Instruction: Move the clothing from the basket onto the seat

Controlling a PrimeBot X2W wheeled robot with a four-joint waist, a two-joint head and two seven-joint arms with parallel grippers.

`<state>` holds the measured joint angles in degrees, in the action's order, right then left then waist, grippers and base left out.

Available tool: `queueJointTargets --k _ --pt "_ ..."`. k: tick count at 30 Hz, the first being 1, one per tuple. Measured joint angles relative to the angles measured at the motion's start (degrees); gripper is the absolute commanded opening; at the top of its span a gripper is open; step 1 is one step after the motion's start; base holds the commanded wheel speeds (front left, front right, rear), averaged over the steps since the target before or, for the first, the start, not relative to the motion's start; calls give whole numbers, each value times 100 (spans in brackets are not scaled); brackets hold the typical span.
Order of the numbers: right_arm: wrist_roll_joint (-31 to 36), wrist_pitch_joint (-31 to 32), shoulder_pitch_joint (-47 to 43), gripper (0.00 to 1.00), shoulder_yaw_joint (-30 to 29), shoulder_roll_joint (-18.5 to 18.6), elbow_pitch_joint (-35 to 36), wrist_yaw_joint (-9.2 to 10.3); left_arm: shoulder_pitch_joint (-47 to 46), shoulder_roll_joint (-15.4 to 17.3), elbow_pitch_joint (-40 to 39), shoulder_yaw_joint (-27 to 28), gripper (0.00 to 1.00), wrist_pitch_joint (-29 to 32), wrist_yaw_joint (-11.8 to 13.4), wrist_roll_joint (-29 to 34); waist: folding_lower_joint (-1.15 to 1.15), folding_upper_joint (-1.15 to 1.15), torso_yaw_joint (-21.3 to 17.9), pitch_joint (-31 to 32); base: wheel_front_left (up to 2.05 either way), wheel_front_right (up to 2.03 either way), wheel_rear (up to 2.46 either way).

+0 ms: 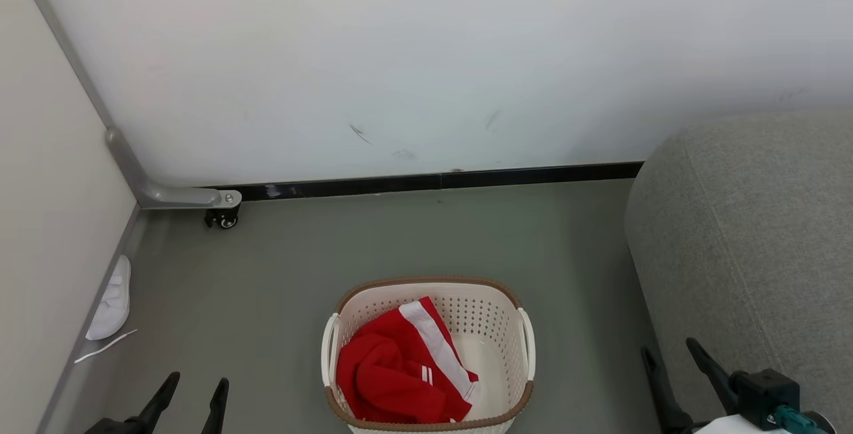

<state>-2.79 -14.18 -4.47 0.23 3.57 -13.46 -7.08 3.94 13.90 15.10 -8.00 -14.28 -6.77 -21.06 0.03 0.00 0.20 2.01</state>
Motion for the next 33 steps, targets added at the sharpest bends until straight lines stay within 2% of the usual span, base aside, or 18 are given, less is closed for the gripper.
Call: queueJointTargets --k 15,33 --pt "158 0 4 100 -78 -46 3 0 -14 -100 109 -47 100 0 -45 42 0 0 -134 -200 0 0 0" --pt "229 0 -1 100 -75 -130 197 0 -515 -26 494 -641 100 0 -46 -18 -1 0 -384 -701 0 0 0"
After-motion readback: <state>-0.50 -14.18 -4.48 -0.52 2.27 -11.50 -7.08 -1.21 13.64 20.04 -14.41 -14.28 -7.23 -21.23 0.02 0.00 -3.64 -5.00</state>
